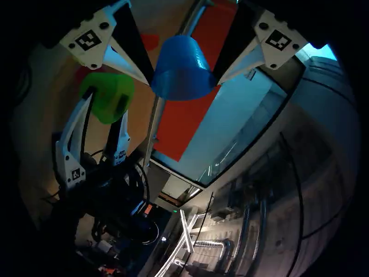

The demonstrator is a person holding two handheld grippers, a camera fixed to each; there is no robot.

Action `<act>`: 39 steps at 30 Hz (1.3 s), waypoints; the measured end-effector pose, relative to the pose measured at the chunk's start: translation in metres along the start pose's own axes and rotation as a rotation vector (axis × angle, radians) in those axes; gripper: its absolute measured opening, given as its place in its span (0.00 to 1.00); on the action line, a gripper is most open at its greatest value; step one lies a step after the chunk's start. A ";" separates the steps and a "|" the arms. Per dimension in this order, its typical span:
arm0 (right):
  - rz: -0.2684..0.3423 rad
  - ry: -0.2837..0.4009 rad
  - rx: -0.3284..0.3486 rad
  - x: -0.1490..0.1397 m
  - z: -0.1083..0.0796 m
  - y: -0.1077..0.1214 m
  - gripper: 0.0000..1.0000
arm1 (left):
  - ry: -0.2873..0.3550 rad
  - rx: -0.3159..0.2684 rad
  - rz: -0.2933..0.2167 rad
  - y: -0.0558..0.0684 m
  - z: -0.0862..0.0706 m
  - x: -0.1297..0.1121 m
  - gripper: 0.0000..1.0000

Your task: Pour water

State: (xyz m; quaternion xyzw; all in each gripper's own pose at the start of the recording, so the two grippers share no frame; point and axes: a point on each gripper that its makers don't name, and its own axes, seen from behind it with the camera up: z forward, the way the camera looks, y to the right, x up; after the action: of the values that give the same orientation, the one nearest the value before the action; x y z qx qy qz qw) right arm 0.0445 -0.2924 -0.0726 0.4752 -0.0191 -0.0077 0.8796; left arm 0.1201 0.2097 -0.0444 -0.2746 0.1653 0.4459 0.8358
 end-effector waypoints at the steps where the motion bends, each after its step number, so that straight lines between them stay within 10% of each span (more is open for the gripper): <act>1: -0.001 0.000 -0.001 0.000 0.000 0.000 0.91 | -0.003 0.000 -0.016 0.001 0.000 -0.001 0.87; 27: -0.010 0.005 -0.014 0.003 0.001 0.000 0.91 | -0.073 -0.029 -0.714 0.023 -0.001 -0.040 0.87; 39: -0.031 -0.031 -0.006 -0.001 0.002 -0.003 0.91 | -0.141 -0.045 -0.818 0.035 -0.005 -0.061 0.87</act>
State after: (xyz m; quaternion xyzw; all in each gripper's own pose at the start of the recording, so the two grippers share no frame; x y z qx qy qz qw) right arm 0.0438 -0.2959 -0.0735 0.4726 -0.0254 -0.0288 0.8804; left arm 0.0574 0.1823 -0.0272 -0.3046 -0.0250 0.0985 0.9470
